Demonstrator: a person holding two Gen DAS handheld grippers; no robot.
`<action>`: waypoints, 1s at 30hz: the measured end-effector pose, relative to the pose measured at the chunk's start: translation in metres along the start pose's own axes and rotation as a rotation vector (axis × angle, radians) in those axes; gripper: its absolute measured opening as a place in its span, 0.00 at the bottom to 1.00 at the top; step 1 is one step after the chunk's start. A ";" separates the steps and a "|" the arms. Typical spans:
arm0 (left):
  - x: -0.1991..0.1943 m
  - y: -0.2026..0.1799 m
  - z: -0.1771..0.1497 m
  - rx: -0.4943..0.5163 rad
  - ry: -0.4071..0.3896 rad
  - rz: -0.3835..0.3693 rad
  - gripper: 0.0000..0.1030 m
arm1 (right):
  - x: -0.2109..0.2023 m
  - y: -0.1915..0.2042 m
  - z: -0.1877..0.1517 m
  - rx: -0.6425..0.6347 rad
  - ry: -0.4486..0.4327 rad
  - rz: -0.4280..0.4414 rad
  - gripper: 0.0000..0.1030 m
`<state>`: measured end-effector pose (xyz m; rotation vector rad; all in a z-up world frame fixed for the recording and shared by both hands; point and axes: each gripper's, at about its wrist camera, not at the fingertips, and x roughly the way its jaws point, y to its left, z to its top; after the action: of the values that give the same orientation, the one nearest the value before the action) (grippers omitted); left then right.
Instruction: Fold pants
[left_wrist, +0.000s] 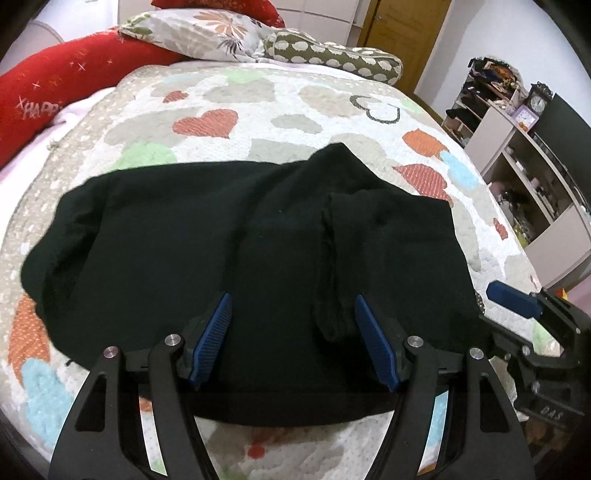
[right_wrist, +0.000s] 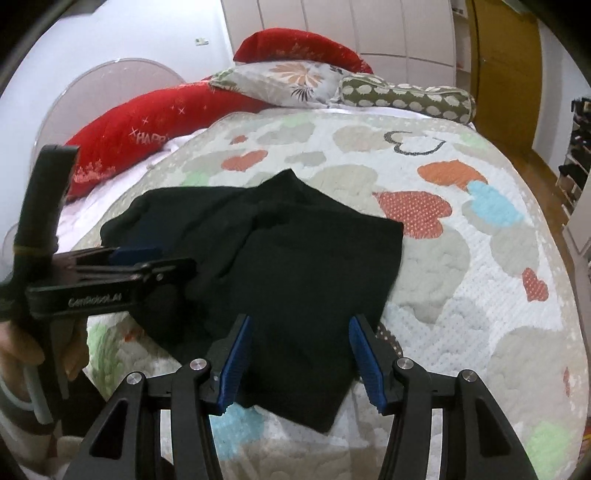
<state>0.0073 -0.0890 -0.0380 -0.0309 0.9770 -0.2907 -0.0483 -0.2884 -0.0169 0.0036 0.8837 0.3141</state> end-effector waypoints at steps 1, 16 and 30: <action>-0.003 0.000 0.000 0.002 -0.007 0.008 0.67 | 0.001 0.001 0.002 0.005 -0.006 0.009 0.51; -0.013 0.013 -0.002 -0.025 -0.024 0.047 0.67 | 0.031 0.022 0.018 -0.001 0.018 0.055 0.52; -0.017 0.040 -0.005 -0.096 -0.030 0.080 0.67 | 0.037 0.023 0.037 -0.039 0.011 0.018 0.53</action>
<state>0.0029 -0.0453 -0.0333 -0.0833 0.9591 -0.1693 -0.0047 -0.2514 -0.0188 -0.0266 0.8888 0.3486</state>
